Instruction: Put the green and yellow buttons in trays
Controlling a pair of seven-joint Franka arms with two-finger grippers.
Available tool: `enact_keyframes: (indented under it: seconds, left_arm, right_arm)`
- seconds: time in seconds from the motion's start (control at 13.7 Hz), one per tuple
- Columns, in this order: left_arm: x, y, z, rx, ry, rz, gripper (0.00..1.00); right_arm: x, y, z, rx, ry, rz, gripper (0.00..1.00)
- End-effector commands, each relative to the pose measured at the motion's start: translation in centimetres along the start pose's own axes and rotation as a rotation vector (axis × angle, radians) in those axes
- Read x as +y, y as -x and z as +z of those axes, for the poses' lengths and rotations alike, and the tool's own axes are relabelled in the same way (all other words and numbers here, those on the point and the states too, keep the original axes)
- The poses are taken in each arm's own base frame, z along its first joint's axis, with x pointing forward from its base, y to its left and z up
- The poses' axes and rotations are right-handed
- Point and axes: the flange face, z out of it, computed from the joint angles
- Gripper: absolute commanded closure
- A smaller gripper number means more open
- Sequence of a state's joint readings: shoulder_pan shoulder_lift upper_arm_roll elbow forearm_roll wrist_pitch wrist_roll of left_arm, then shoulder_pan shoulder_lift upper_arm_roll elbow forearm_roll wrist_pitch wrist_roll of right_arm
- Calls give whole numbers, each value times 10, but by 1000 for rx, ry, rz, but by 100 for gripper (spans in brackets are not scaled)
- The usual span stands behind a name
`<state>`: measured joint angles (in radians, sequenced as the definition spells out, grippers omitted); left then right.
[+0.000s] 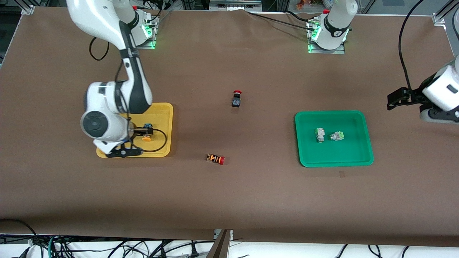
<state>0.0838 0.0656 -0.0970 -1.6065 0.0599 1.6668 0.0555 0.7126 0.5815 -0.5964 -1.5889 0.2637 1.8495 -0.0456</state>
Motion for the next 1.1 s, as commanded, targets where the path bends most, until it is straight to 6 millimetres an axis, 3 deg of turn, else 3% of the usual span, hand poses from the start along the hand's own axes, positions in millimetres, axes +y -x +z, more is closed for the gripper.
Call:
enact_keyframes:
  seconds: [0.0,0.07,0.15,0.29,0.44,0.59,0.8,1.02]
  left_arm:
    - [18,47,2,26,0,-17,0]
    - [22,46,4,17,2,-5,0]
    - [25,46,5,11,3,4,0]
    - [18,33,13,-1,6,-6,0]
    - [17,29,7,-9,9,-9,0]
    - [18,30,5,-23,8,-7,0]
    - [19,30,7,-30,13,-6,0]
    - [19,30,8,-35,13,-6,0]
  right_arm:
    - [22,6,-95,0,-4,-23,0]
    - [32,15,-115,-32,-1,-5,0]
    - [30,25,-135,-49,-6,-6,0]
    - [37,48,-175,-17,-61,-26,0]
    - [43,69,-199,5,-60,-88,0]
    - [39,87,-210,22,44,-148,0]
    - [100,123,-247,86,-11,-84,0]
    - [117,153,-254,103,-23,-67,0]
